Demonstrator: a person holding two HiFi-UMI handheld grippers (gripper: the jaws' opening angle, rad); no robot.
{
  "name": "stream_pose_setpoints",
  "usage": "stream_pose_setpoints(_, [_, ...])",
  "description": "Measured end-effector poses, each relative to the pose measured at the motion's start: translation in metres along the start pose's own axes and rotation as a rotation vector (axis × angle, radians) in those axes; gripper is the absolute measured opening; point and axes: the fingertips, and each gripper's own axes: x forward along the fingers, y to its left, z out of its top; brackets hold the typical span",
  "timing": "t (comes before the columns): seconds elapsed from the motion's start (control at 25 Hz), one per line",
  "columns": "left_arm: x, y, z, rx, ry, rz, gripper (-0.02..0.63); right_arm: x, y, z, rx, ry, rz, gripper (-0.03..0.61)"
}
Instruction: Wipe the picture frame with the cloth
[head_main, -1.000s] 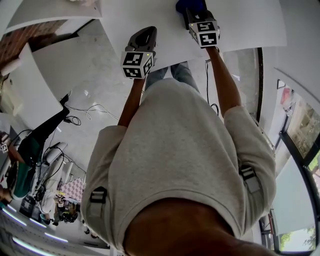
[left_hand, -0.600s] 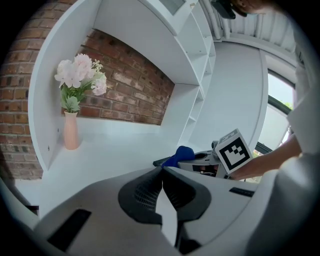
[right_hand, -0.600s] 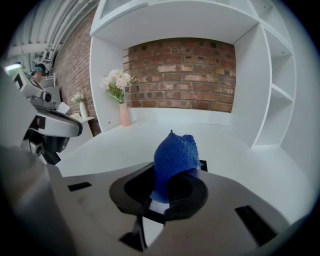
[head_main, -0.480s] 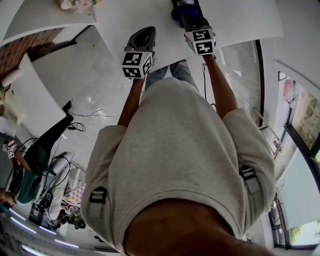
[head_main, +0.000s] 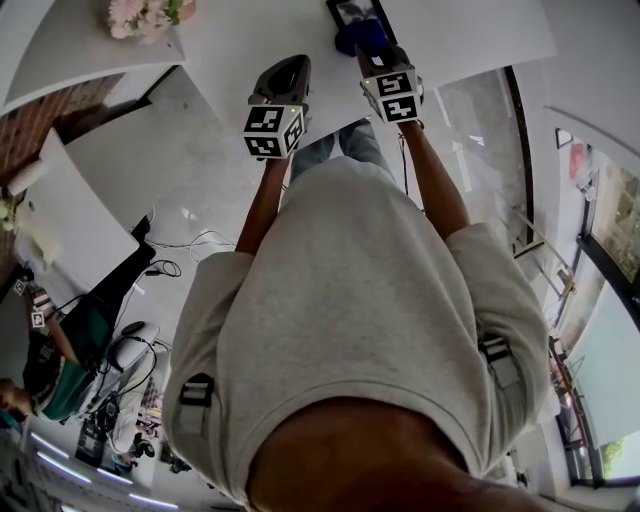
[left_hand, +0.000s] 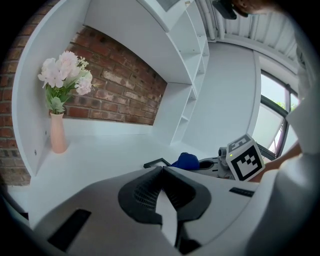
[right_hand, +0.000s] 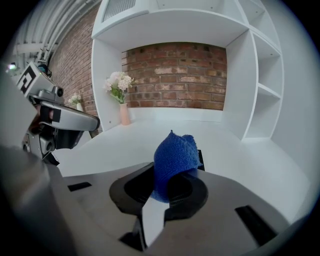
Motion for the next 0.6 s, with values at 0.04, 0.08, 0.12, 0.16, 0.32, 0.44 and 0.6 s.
stream_pose_setpoints(0.04, [0.001,-0.001,0.001,0.003,0.000,-0.004,0.018,-0.001,-0.001,-0.001,0.003,0.001,-0.003,0.058])
stream_pose_setpoints(0.08, [0.001,-0.002,0.001,0.006,0.000,-0.007,0.018,-0.003,-0.001,-0.003,0.005,0.001,-0.006,0.058])
stream_pose_setpoints(0.12, [0.002,-0.004,0.002,0.009,-0.001,-0.009,0.018,-0.004,-0.002,-0.004,0.007,0.001,-0.008,0.058])
stream_pose_setpoints(0.16, [0.003,-0.005,0.003,0.011,-0.001,-0.011,0.018,-0.006,-0.003,-0.004,0.008,0.000,-0.010,0.058])
stream_pose_setpoints(0.32, [0.004,-0.008,0.008,0.022,-0.004,-0.018,0.017,-0.015,-0.004,0.000,0.016,-0.017,-0.017,0.058])
stream_pose_setpoints(0.44, [0.006,-0.009,0.014,0.031,-0.011,-0.023,0.018,-0.027,-0.002,0.008,0.016,-0.042,-0.019,0.058])
stream_pose_setpoints(0.6, [0.010,-0.011,0.026,0.047,-0.023,-0.032,0.018,-0.042,-0.009,0.018,0.031,-0.076,-0.040,0.058])
